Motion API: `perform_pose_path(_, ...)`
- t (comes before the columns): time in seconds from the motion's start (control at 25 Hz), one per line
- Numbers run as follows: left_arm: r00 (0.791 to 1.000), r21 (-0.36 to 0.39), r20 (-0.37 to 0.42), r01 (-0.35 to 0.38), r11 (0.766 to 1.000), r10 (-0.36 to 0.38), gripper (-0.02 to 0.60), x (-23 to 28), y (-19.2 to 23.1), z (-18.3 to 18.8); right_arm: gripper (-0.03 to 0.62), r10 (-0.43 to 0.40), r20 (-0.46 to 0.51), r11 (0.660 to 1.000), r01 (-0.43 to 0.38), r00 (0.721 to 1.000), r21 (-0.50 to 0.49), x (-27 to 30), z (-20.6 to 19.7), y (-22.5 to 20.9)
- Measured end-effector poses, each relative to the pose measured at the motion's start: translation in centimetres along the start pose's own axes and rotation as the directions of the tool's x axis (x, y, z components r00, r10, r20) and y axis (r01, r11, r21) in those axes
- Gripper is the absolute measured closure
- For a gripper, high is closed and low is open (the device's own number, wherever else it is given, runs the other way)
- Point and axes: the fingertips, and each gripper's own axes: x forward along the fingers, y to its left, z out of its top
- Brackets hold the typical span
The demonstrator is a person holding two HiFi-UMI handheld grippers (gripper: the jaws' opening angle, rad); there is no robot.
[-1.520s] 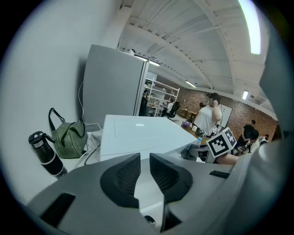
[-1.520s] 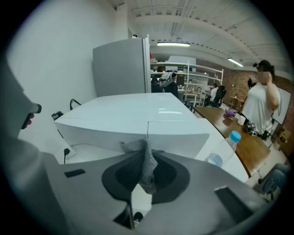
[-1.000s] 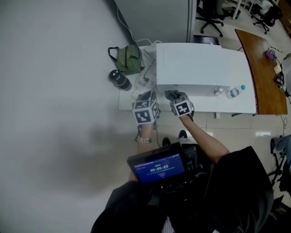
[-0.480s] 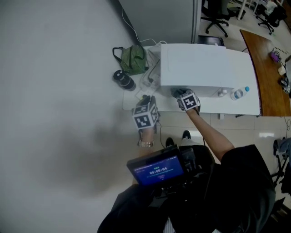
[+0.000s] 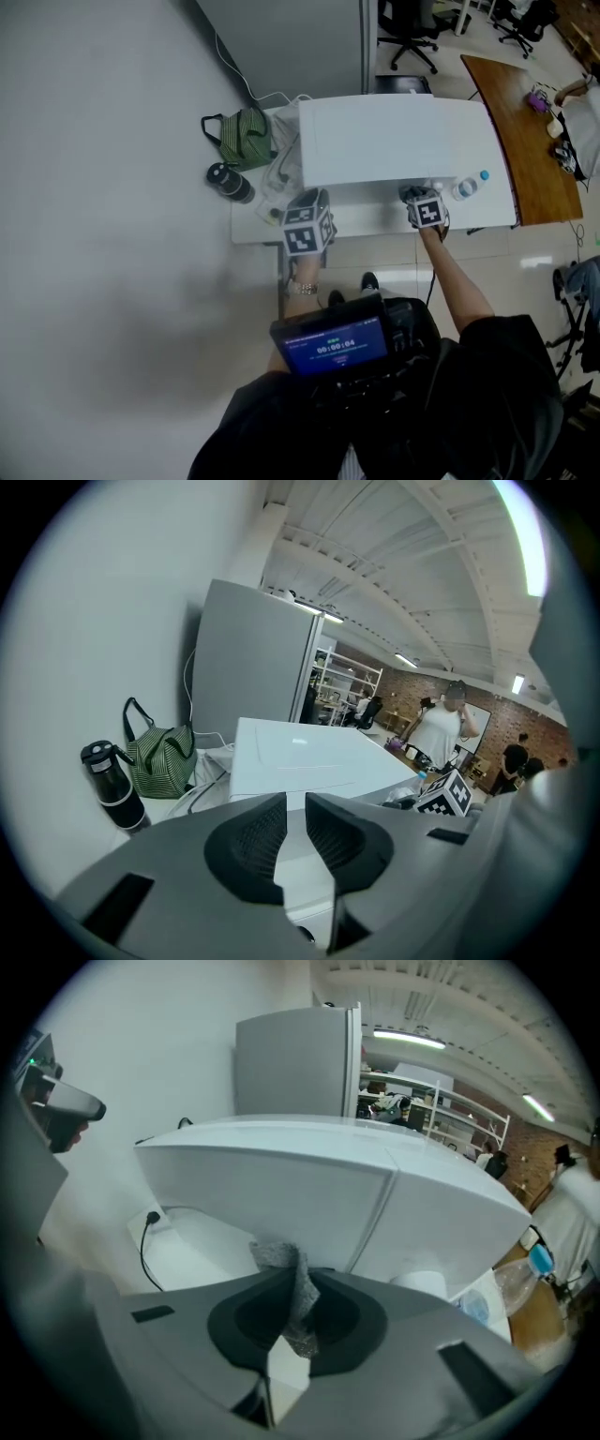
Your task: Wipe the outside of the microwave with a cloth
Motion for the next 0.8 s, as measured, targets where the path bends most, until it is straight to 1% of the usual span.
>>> perform_pose_path(0.16,1.0,0.007,-0.001,0.025,1.0,-0.025,0.531,0.5,-1.2,0.0,0.56,-0.026,0.022,1.0,0.026,0.999,0.003,-0.4,0.1,0.8)
perform_pose_path(0.2,1.0,0.009,0.0,0.023,1.0,-0.023,0.531,0.4,-1.2,0.1,0.56,-0.007,0.038,1.0,0.007,0.999,0.001,-0.4,0.4,2.0)
perform_pose_path(0.28,1.0,0.011,0.001,0.003,1.0,-0.003,0.531,0.0,-0.5,0.2,0.56,0.082,0.067,0.996,-0.081,0.994,-0.023,0.4,1.3,6.1)
perform_pose_path(0.36,0.999,0.007,0.001,-0.036,0.999,0.036,0.531,-0.8,1.1,0.1,0.559,0.185,0.07,0.981,-0.18,0.98,-0.068,1.8,2.0,11.2)
perform_pose_path(0.44,0.996,-0.007,-0.004,-0.085,0.996,0.085,0.531,-2.1,2.8,-0.6,0.559,0.288,0.08,0.953,-0.277,0.954,-0.121,2.8,3.2,17.0)
perform_pose_path(0.56,0.987,-0.038,-0.015,-0.161,0.986,0.16,0.531,-4.6,5.3,-1.9,0.559,0.381,0.077,0.914,-0.364,0.921,-0.177,4.7,4.3,24.4)
perform_pose_path(0.64,0.978,-0.054,-0.018,-0.206,0.977,0.206,0.531,-6.1,6.7,-2.4,0.559,0.421,0.066,0.895,-0.402,0.905,-0.195,6.2,4.9,27.9)
perform_pose_path(0.68,0.974,-0.06,-0.021,-0.228,0.972,0.227,0.531,-6.9,7.4,-2.7,0.559,0.43,0.058,0.891,-0.413,0.901,-0.19,7.0,5.0,29.0)
perform_pose_path(0.72,0.969,-0.066,-0.025,-0.248,0.966,0.247,0.531,-7.6,8.0,-3.0,0.559,0.428,0.048,0.894,-0.415,0.903,-0.17,7.7,5.0,29.4)
perform_pose_path(0.8,0.96,-0.079,-0.033,-0.281,0.956,0.279,0.531,-8.8,8.9,-3.5,0.559,0.388,0.023,0.918,-0.384,0.921,-0.096,9.1,4.3,28.3)
